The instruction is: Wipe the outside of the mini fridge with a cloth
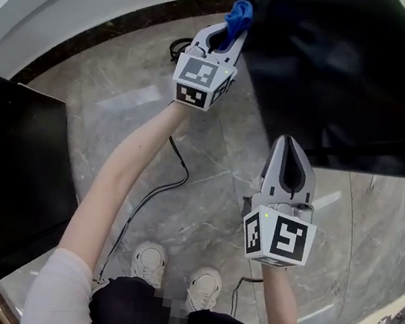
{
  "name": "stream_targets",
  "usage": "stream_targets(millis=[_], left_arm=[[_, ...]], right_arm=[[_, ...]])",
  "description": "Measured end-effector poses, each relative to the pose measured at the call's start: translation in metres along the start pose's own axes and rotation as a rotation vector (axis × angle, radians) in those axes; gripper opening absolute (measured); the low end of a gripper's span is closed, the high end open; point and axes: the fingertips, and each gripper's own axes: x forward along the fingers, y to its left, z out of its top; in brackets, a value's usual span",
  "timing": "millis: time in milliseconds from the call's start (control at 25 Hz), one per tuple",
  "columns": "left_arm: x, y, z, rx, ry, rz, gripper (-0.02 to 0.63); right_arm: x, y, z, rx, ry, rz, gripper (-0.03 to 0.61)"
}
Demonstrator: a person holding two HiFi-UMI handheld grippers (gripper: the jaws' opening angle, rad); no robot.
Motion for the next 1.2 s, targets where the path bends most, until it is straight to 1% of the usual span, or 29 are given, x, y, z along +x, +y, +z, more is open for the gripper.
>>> stream_targets(millis=[160,280,440,560,640,720,920,1200], left_arm=[[0.023,0.021,-0.011,0.025,0.007,-0.003,0.057],[0.042,0.032,-0.021,0.029,0.029,0.01,0.057],[0.057,0.032,-0.028,0.016,0.029,-0.013,0.057],[0.059,0.03,-0.029,-0.005,0.012,-0.025,0.057],[0.058,0.029,-0.03,-0.004,0.011,-0.037,0.057],[0.057,0.026,-0.03,0.002,0.013,-0.052,0.057],[0.049,0.01,-0.021,-0.025,-0.013,-0.07,0.057],[0.021,-0.031,-0.011,-0.028,-0.048,-0.144,0.057]], right_arm=[[0.011,0.001,-0.01,0.008,0.013,0.014,0.011],[0.016,-0.002,-0.016,0.022,0.028,0.013,0.011],[0.019,-0.006,-0.018,0.021,0.033,0.011,0.011],[0.021,-0.007,-0.019,0.019,0.033,0.015,0.011],[0.021,-0.005,-0.019,0.02,0.034,0.02,0.011],[0.021,-0.003,-0.018,0.018,0.032,0.027,0.011],[0.02,0.002,-0.012,0.012,0.019,0.043,0.012],[0.013,0.012,-0.001,0.007,-0.006,0.062,0.011]])
